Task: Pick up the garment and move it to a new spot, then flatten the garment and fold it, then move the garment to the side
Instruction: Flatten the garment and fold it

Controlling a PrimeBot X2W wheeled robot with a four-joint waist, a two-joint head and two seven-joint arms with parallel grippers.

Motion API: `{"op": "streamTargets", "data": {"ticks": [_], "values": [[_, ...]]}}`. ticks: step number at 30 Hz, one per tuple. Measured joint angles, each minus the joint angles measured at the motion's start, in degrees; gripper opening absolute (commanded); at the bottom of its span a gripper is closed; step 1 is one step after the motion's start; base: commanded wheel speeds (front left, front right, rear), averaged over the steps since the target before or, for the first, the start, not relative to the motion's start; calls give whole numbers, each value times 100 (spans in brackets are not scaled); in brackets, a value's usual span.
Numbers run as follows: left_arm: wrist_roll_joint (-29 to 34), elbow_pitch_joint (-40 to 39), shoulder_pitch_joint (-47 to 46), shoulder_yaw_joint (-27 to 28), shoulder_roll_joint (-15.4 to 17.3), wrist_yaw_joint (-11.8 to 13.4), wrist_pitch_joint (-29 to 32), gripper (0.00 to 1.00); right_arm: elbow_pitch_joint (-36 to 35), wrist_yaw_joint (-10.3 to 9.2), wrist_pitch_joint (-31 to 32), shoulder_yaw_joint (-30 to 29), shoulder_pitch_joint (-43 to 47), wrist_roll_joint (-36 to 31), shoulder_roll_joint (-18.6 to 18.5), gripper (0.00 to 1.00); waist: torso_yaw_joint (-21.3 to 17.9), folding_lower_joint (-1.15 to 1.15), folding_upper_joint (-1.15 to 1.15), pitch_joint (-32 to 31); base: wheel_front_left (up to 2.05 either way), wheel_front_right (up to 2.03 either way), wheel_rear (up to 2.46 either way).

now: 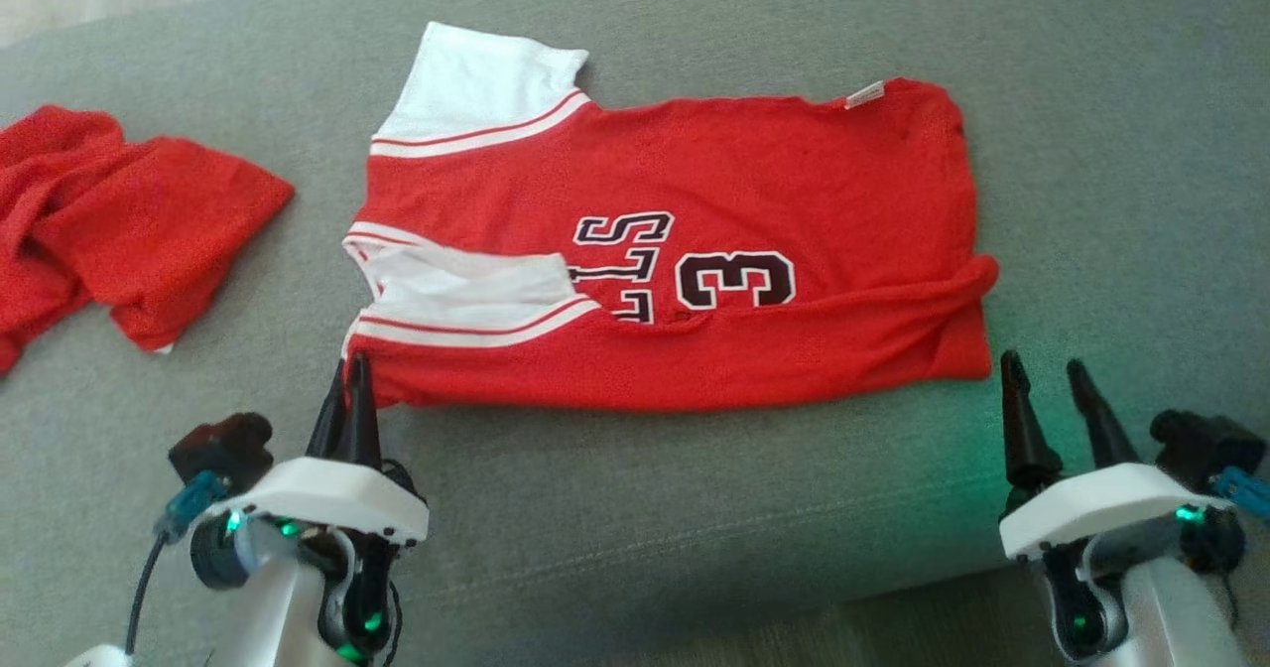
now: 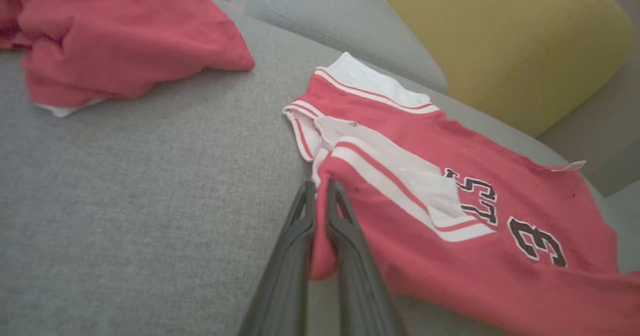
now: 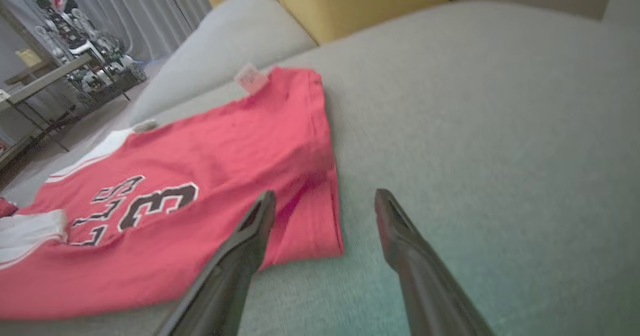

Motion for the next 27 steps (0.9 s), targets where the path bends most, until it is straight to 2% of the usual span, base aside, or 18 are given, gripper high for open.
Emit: {"op": "streamTargets", "data": {"ticks": [4, 12, 20, 21, 22, 23, 27], "values": [[4, -264, 236, -80, 1, -51, 0, 0, 1079, 0, -13, -66, -505, 881, 4, 100, 124, 0, 0, 9, 0, 0, 0], [0, -481, 346, -435, 2, -40, 0, 0, 3141, -1, -291, 44, -1601, 1719, 3, 100, 307, 0, 0, 25, 0, 0, 0], [0, -535, 345, -523, 4, 4, 0, 0, 3605, 0, -325, 281, -2090, 1995, -16, 100, 325, 0, 0, 57, 0, 0, 0], [1, -536, 345, -522, 4, 7, 0, 0, 3637, 0, -325, 361, -2108, 2048, -20, 81, 322, 0, 0, 53, 0, 0, 0], [1, -537, 345, -521, 5, 9, 0, 0, 3654, 0, -326, 437, -2117, 2095, -26, 26, 319, 0, 0, 48, 0, 0, 0], [1, -537, 345, -519, 5, 9, 0, 0, 3675, 0, -326, 508, -2118, 2114, -30, 0, 314, 0, 0, 40, 0, 0, 0], [1, -536, 347, -474, 4, 59, 0, 0, 3850, 0, -324, 488, -2114, 1884, -27, 0, 280, 0, 0, -11, 0, 0, 0]]}}
